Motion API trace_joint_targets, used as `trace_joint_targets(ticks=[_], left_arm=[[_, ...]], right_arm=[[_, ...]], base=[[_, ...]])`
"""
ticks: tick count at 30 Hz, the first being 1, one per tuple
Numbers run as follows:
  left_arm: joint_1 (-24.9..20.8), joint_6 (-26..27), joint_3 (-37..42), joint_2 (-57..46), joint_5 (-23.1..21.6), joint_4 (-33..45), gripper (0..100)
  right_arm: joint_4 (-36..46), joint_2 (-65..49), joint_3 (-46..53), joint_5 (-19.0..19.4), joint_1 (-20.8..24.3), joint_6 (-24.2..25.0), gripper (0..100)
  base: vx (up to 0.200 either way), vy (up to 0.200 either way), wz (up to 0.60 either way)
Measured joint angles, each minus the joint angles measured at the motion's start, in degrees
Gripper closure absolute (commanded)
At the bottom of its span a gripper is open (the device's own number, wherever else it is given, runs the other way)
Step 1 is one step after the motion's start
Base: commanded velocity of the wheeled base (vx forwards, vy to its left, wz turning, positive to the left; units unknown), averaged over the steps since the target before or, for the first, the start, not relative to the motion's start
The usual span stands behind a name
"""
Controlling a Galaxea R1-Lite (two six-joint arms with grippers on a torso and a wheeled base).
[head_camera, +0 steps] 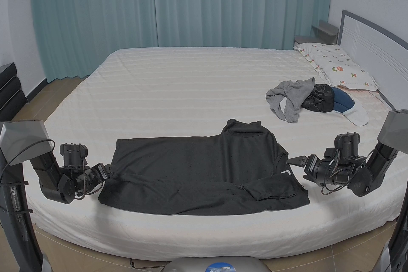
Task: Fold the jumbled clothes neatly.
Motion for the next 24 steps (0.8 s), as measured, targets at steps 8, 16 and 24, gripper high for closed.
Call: trace_joint_targets(ticks=[8, 16, 24], left_arm=[[1.3, -4.2, 0.6, -1.7, -8.6, 4.8, 0], [2.1, -9.4, 0.1, -2.2, -14.2, 7.0, 0], [2.2, -9.8, -0.3, -2.0, -14.7, 7.0, 0]], right_arm=[[4.0, 4.1, -6.0, 5.3, -3.0, -5.4, 0], [4.6, 7.6, -10.1, 10.6, -3.9, -8.2, 0], [4.7, 11.2, -12.4, 11.2, -4.0, -10.6, 0]], base=[[0.000, 0.000, 0.00], [0.000, 0.000, 0.00], [0.000, 0.000, 0.00]])
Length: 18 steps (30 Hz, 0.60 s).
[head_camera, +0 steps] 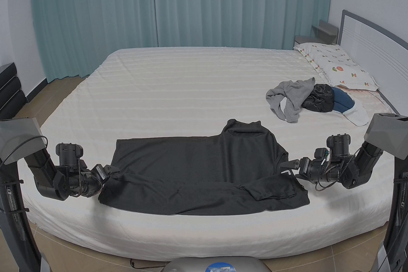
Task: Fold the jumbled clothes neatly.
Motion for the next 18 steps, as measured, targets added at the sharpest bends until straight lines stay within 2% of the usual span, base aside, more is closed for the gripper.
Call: trace_joint_targets(ticks=[11, 12, 18], left_arm=[[0.0, -0.3, -0.2, 0.2, 0.0, 0.0, 0], [0.0, -0.3, -0.2, 0.2, 0.0, 0.0, 0], [0.1, -0.2, -0.2, 0.2, 0.0, 0.0, 0]], right_arm=[[0.1, 1.9, -0.8, 1.1, 0.7, -2.0, 0], [0.2, 2.0, -0.9, 1.1, 0.7, -2.1, 100], [0.2, 2.6, -0.7, 1.0, 0.6, -3.9, 100]], base=[[0.000, 0.000, 0.00], [0.000, 0.000, 0.00], [0.000, 0.000, 0.00]])
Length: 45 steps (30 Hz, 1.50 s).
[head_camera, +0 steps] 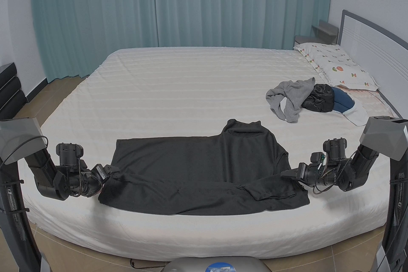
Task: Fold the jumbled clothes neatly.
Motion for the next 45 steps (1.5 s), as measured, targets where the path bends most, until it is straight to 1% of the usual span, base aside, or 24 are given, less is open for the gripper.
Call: trace_joint_targets(ticks=[8, 19, 25, 29, 32, 36, 41, 45], left_arm=[[0.3, -0.2, -1.1, 0.3, 0.1, 0.0, 0], [0.5, -2.3, -3.1, 0.3, 0.6, 0.0, 0], [0.1, -3.8, -5.2, 0.3, 1.8, 0.3, 0], [-0.7, -3.9, -6.8, 0.4, 3.0, 2.0, 0], [-2.2, -3.9, -7.8, 0.5, 3.9, 3.9, 0], [-3.9, -4.0, -8.6, 0.6, 4.3, 4.5, 0], [-6.3, -3.9, -10.4, 1.6, 7.5, 5.2, 0], [-7.2, -3.8, -12.2, 2.8, 9.4, 6.2, 0]], right_arm=[[-0.5, 0.0, 0.5, -0.5, -0.7, 0.0, 100], [-0.9, -2.4, 2.2, -0.2, -2.9, 0.4, 100], [-1.6, -3.4, 3.0, -0.4, -3.8, 0.8, 100], [-1.7, -3.7, 3.3, -0.4, -4.1, 0.8, 100], [-1.7, -3.8, 3.4, -0.5, -4.4, 0.7, 100], [-1.7, -3.8, 3.6, -0.5, -4.3, 0.5, 100], [-1.7, -3.6, 3.9, -0.5, -3.8, 0.4, 100], [-1.7, -3.6, 4.0, -0.5, -3.7, 0.4, 100]], base=[[0.000, 0.000, 0.00], [0.000, 0.000, 0.00], [0.000, 0.000, 0.00], [0.000, 0.000, 0.00], [0.000, 0.000, 0.00], [0.000, 0.000, 0.00], [0.000, 0.000, 0.00], [0.000, 0.000, 0.00]])
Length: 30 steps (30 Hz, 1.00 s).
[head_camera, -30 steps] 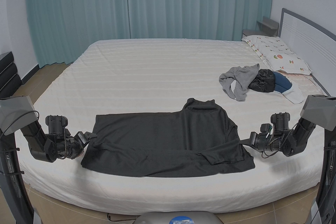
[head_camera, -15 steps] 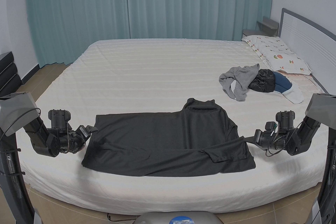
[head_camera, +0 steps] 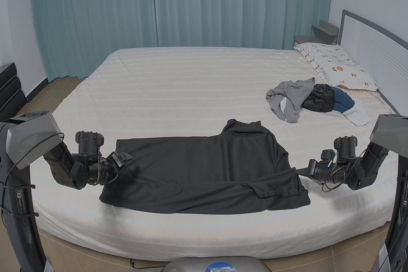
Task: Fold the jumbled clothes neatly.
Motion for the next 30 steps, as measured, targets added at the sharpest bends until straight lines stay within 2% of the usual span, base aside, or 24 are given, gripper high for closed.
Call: trace_joint_targets(ticks=[2, 3, 10, 20, 30], left_arm=[[-0.1, 0.1, -0.8, 0.5, 0.2, 1.6, 0], [-0.2, 0.1, -1.3, 0.8, 0.3, 3.3, 100], [-0.3, 0.1, -5.3, 2.1, 1.8, 8.5, 100], [0.6, 0.1, -4.1, -0.1, 4.3, 11.4, 100], [1.5, 0.2, 1.7, -7.4, 4.3, 13.3, 100]], right_arm=[[0.0, 0.0, 0.0, 0.0, 0.0, 0.0, 100], [0.0, 0.0, 0.0, 0.0, 0.0, 0.0, 100], [0.0, 0.1, 0.2, 0.0, 0.1, 0.0, 100], [-0.3, -0.3, 1.3, -0.1, 0.2, -0.1, 100], [-10.2, -4.3, 9.6, 0.2, 0.1, -0.1, 100]], base=[[0.000, 0.000, 0.00], [0.000, 0.000, 0.00], [0.000, 0.000, 0.00], [0.000, 0.000, 0.00], [0.000, 0.000, 0.00]])
